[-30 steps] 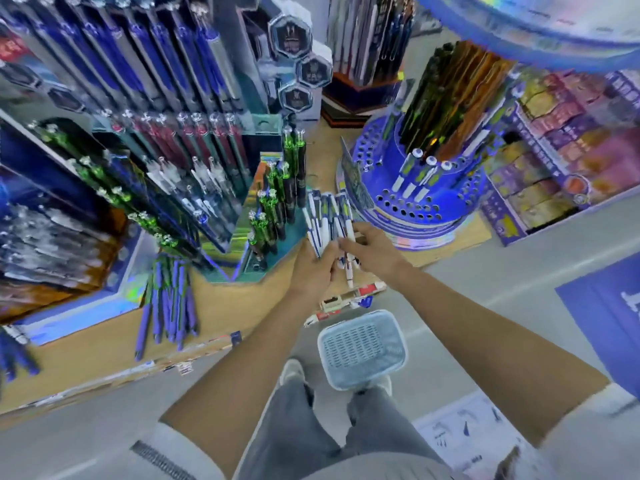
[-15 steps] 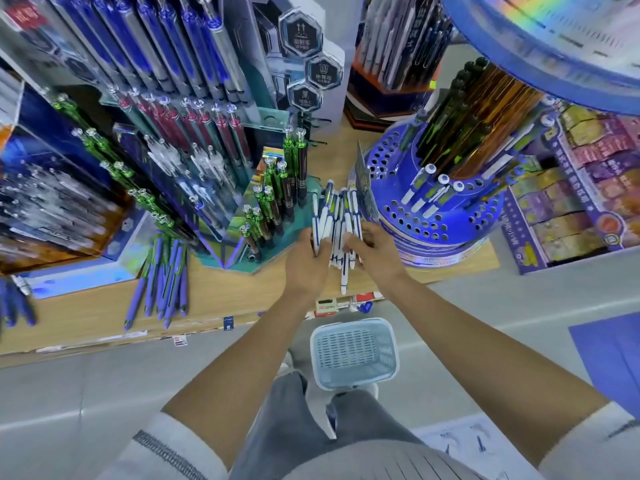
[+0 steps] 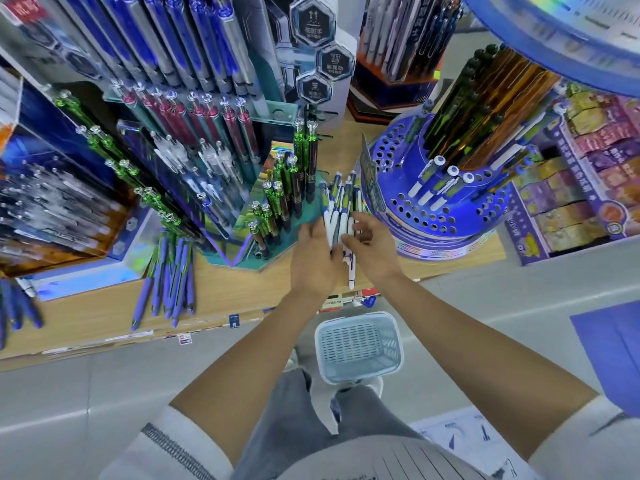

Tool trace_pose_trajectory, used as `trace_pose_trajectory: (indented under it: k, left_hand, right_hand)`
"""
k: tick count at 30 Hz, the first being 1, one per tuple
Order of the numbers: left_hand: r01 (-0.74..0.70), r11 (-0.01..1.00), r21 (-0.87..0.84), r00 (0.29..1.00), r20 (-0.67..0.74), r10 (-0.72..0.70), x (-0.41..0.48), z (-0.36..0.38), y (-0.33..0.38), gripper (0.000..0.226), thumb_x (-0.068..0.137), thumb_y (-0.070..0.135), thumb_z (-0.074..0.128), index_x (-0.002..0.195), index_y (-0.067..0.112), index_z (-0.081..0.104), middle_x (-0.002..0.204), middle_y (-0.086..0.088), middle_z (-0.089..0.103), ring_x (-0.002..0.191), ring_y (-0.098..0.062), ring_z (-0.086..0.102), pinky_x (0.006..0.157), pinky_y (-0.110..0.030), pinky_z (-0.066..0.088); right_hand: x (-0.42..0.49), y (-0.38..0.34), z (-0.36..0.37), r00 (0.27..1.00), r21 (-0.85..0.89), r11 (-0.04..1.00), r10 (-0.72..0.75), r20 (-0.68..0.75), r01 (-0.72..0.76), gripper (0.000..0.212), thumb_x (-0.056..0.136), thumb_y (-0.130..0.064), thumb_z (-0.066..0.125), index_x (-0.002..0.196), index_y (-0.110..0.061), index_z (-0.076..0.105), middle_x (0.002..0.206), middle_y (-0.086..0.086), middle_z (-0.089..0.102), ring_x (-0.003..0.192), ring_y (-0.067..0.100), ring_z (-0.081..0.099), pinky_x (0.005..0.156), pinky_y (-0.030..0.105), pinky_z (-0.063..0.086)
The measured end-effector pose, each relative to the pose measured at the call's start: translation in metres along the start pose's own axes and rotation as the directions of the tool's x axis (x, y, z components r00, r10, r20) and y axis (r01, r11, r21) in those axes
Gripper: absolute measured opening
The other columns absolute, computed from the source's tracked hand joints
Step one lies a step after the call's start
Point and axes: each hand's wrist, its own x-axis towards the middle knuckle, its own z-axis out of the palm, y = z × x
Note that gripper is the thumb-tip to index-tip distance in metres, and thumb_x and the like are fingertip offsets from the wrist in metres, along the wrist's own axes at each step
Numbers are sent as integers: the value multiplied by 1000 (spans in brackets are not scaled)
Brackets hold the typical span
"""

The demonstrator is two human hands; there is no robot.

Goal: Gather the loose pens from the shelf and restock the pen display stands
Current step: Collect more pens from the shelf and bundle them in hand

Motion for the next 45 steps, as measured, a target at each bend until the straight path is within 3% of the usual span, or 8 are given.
trace_pose_trajectory:
  k: [7,10,16,21,26,34,40,45]
  left_hand:
    - [-58,992,111,996,-55,65,-3,7,-9,58,94,13,53,146,1,31,132,-18,43,122,-33,41,106,-38,33]
    - [-56,995,81,993,-95,64,-6,9,-9,60,95,12,52,148,1,26,136,-19,41,127,-32,38,107,-37,31]
    - [-126,988,89,985,-109,135,-11,10,-11,55,91,9,56,143,2,39,126,-17,47,117,-30,44,100,-33,35]
    - [-72,992,106,993,-87,82,-12,13,-14,62,92,19,57,147,5,32,124,-18,41,115,-31,42,99,-35,35]
    - [-50,998,32,992,-111,53,-21,13,-15,68,86,16,62,145,4,32,129,-19,40,117,-33,43,99,-37,37]
    - [-95,995,43,996,5,94,-20,15,-32,66,87,24,59,145,6,33,138,-14,46,126,-32,40,104,-45,37]
    - [-158,987,31,981,121,154,-27,-3,-41,70,92,26,56,150,6,22,149,-17,34,138,-32,28,114,-45,27]
    - [-253,960,123,960,157,233,-35,-21,-60,46,87,18,54,130,4,54,135,-21,47,126,-36,40,108,-41,31]
  right_hand:
    - [-12,5,-6,999,-36,999,-39,-32,38,44,90,-9,63,132,-17,54,114,4,46,94,0,48,100,17,39]
    - [-16,5,-7,999,13,1000,27,46,-28,45,91,-11,62,134,-20,52,133,6,48,111,10,54,107,33,43]
    - [-15,4,-14,990,154,985,56,130,-76,41,94,-3,56,133,-13,50,134,10,54,104,4,57,85,9,47]
    - [-16,4,-17,983,137,988,49,176,-74,41,94,3,53,132,-12,48,112,-1,63,92,-5,62,82,15,52]
    - [-19,8,-15,990,101,994,31,138,-45,50,92,0,57,140,-7,44,136,9,53,121,15,56,102,26,47]
    - [-27,5,-18,982,112,990,60,181,-81,38,92,5,55,120,-20,51,100,-17,61,85,-17,59,77,5,47]
    - [-36,4,-12,998,67,997,44,41,-47,38,90,4,58,124,-13,54,100,-20,58,78,-22,56,71,0,42]
    - [-59,0,2,990,53,999,11,-143,-4,35,92,-2,57,126,-10,56,116,-4,60,99,1,58,70,1,41]
